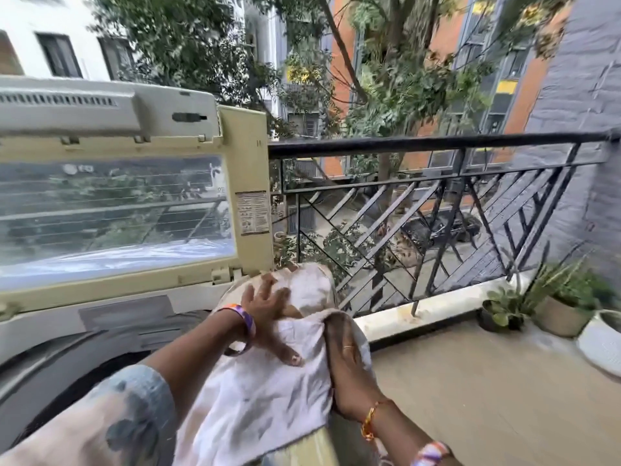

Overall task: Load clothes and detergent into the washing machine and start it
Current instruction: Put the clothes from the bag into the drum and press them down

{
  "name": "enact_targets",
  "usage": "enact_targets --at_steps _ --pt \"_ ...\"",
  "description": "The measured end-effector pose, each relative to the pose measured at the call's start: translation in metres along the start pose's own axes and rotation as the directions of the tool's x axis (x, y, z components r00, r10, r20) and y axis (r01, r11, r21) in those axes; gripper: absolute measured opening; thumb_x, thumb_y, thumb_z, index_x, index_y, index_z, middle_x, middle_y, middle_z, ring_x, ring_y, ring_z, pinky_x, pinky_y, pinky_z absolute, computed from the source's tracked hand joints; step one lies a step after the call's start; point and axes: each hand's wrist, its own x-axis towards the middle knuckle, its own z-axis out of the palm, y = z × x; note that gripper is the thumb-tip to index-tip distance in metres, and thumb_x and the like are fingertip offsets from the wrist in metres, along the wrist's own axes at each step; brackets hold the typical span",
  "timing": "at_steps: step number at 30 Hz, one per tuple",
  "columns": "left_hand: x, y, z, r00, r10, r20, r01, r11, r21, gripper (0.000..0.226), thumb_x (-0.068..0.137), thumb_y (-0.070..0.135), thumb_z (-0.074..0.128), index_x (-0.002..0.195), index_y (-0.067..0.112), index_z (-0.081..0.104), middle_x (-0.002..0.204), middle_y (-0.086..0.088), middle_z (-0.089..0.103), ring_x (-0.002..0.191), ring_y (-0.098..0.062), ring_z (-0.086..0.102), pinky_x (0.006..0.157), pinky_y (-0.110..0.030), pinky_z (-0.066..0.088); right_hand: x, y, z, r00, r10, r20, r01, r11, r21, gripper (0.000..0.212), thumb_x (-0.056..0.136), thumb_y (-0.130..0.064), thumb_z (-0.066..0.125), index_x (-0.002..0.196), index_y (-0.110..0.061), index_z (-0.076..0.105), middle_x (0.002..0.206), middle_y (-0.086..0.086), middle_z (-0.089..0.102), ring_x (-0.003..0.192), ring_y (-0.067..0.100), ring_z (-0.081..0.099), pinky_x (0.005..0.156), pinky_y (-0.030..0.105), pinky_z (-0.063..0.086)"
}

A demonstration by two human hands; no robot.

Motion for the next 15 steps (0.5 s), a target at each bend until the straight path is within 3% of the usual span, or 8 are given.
enact_targets --at_steps 3,5,7,9,10,15 --pt "0.007 -0.014 0.007 0.993 -0.026 -0.113 0.003 0.98 -0.2 0.134 0.03 0.074 0.063 0.147 0.025 0.019 0.158 -0.004 0.003 0.147 -0.02 0.004 0.119 -0.03 0.01 0.039 0.007 -0.006 0.987 -0.018 -0.159 0.026 0.998 0.05 0.103 0.089 -0.016 0.051 0.127 -0.041 -0.042 0.15 0.002 -0.035 0.145 0.021 -0.001 0.112 0.042 0.027" --pt "0.009 -0.024 0.015 0.973 -0.048 -0.228 -0.012 0.966 -0.256 0.128 0.024 0.08 0.052 0.141 0.031 0.032 0.155 -0.001 0.022 0.144 -0.017 0.02 0.115 -0.024 0.018 0.067 0.013 -0.005 0.986 -0.031 -0.165 0.037 0.999 0.033 0.103 0.087 -0.009 0.05 0.132 -0.04 -0.037 0.153 -0.002 -0.026 0.144 0.019 -0.007 0.115 0.045 0.022" --pt "0.008 -0.028 0.018 0.955 -0.057 -0.29 -0.036 0.951 -0.306 0.12 0.028 0.078 0.054 0.137 0.031 0.039 0.151 0.001 0.03 0.143 -0.017 0.023 0.114 -0.023 0.02 0.088 0.014 -0.004 0.997 -0.058 -0.04 0.062 0.993 0.101 0.083 0.089 -0.014 0.05 0.147 -0.033 -0.006 0.157 -0.008 0.0 0.143 0.017 0.002 0.114 0.046 0.025" --pt "0.006 -0.027 0.021 0.95 -0.049 -0.308 -0.062 0.938 -0.34 0.112 0.04 0.069 0.072 0.138 0.028 0.039 0.15 0.001 0.032 0.142 -0.017 0.024 0.113 -0.021 0.021 0.095 0.012 -0.005 0.993 -0.101 0.056 0.09 0.98 0.175 0.048 0.091 -0.019 0.049 0.137 -0.026 0.036 0.141 -0.001 0.044 0.132 0.018 0.041 0.104 0.034 0.043" --pt "0.005 -0.026 0.023 0.95 -0.058 -0.308 -0.056 0.936 -0.348 0.108 0.047 0.062 0.078 0.14 0.026 0.037 0.15 0.0 0.032 0.142 -0.018 0.024 0.113 -0.021 0.021 0.094 0.01 -0.007 0.995 -0.085 0.052 0.076 0.983 0.169 0.04 0.089 -0.021 0.051 0.128 -0.031 0.047 0.131 0.0 0.056 0.121 0.02 0.053 0.097 0.034 0.048" --pt "-0.013 -0.028 0.027 0.961 -0.041 -0.275 -0.081 0.905 -0.417 0.121 0.044 0.071 0.068 0.146 0.023 0.023 0.151 -0.003 0.031 0.141 -0.017 0.028 0.115 -0.024 0.025 0.069 -0.008 -0.027 0.99 -0.048 -0.135 0.06 0.994 0.09 0.033 0.08 -0.03 0.057 0.112 -0.035 0.059 0.106 0.001 0.071 0.096 0.026 0.066 0.075 0.034 0.054"
